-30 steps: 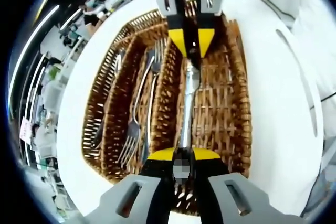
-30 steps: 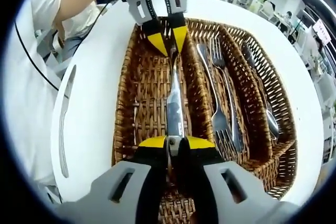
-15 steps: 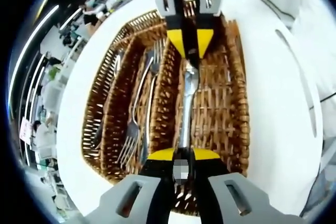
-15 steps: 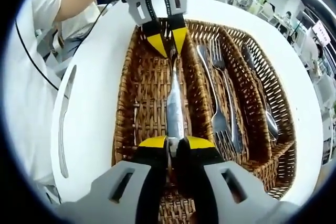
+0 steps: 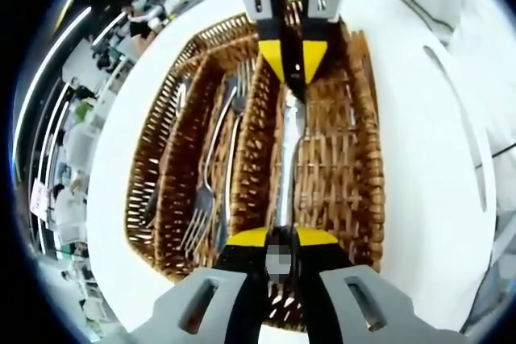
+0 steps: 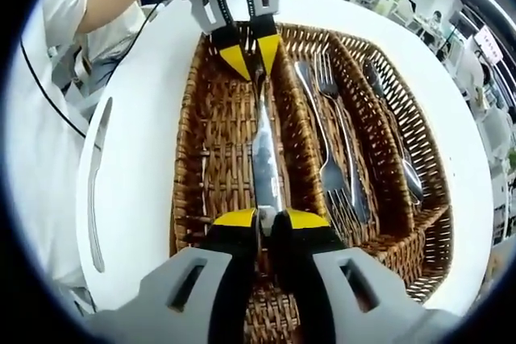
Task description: Arrange the knives, forks, and spoons in their matching storage slots by inserting each utensil handle-first until every utensil is classified and aligned in the correct compartment
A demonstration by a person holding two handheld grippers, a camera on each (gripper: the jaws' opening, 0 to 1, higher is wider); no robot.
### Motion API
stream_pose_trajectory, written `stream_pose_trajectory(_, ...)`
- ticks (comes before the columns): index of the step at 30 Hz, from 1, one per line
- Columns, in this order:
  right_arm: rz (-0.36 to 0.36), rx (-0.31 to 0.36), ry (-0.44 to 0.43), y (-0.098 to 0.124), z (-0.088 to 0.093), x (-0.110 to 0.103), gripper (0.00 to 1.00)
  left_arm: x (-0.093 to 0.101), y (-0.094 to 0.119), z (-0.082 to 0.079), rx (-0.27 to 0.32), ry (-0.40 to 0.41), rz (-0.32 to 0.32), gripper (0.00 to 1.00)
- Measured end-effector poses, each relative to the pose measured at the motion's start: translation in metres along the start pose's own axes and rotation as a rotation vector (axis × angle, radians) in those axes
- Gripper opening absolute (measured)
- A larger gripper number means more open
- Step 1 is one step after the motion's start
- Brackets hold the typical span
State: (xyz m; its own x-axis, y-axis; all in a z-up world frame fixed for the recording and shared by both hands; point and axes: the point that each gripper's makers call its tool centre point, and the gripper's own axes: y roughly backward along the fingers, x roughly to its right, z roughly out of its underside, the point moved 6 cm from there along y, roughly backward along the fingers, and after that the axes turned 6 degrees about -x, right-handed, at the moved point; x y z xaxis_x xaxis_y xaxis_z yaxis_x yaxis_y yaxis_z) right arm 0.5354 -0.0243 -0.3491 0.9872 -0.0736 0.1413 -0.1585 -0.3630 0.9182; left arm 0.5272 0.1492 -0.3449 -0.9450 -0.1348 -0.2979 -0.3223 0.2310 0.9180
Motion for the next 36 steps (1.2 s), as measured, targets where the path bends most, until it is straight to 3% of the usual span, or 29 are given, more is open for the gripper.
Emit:
stream_pose_trajectory(16, 0.004, 0.028, 0.003, 0.007, -0.004, 0.0, 0.13, 0.0, 0.003, 0.0, 0.007, 0.007, -0.008, 0.09)
stream_pose_trajectory(36, 0.043, 0.074, 0.023, 0.03, -0.007, -0.006, 0.14, 0.002, 0.028, 0.0, 0.067, 0.052, -0.055, 0.09)
